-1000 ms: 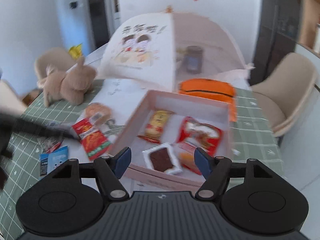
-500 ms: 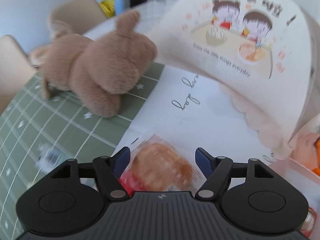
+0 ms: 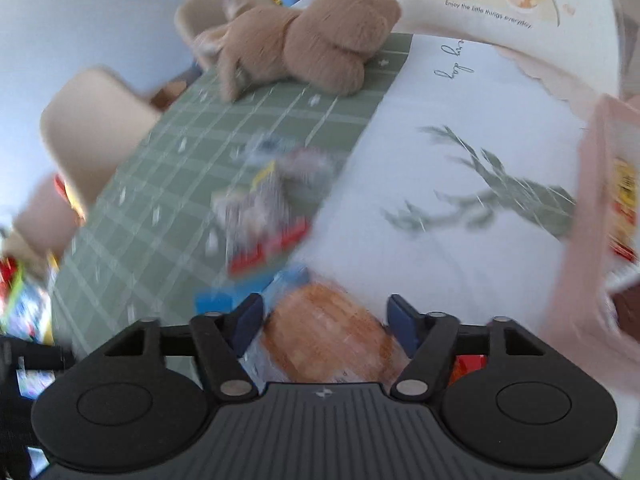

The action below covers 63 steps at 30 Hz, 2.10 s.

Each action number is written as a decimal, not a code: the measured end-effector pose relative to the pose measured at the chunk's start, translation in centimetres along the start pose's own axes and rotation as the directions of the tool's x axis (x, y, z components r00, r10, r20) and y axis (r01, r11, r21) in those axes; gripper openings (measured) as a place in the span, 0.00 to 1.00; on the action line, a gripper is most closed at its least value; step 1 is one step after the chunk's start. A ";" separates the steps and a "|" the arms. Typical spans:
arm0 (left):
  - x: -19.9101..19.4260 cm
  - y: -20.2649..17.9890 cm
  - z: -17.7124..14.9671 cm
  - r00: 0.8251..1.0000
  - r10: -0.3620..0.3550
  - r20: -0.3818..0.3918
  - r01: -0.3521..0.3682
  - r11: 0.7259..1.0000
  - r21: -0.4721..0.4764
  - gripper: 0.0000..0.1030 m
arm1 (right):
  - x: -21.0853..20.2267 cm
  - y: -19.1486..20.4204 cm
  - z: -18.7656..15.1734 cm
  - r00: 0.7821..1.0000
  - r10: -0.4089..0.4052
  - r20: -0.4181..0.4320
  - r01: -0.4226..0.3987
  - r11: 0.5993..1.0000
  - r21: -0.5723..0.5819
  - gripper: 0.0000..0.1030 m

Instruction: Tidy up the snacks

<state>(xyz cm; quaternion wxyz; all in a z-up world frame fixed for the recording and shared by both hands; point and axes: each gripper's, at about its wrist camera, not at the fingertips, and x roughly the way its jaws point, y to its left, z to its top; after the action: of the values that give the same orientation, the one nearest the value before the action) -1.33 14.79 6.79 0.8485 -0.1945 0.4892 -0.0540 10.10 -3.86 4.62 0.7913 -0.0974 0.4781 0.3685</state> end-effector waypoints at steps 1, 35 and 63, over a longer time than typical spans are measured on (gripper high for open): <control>0.3 -0.8 0.1 1.000 -0.002 -0.005 0.002 1.000 0.015 0.27 | -0.9 0.0 -0.8 1.000 -0.026 0.003 0.026 0.999 -0.028 0.71; 0.3 -7.9 -3.4 0.990 0.110 -0.084 -0.083 0.957 0.277 0.27 | -3.8 -0.9 -5.3 0.972 -0.202 0.120 0.202 0.979 0.017 0.73; 1.3 -9.5 -2.8 0.983 0.170 -0.073 -0.159 0.978 0.138 0.30 | -3.4 -5.2 -6.4 0.966 -0.252 0.048 0.220 0.909 0.353 0.73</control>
<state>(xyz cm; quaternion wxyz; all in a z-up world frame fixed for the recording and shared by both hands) -2.14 4.92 8.14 0.8396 -0.0944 0.5344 -0.0240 8.32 -12.48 3.04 0.8560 0.0029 0.4828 0.1847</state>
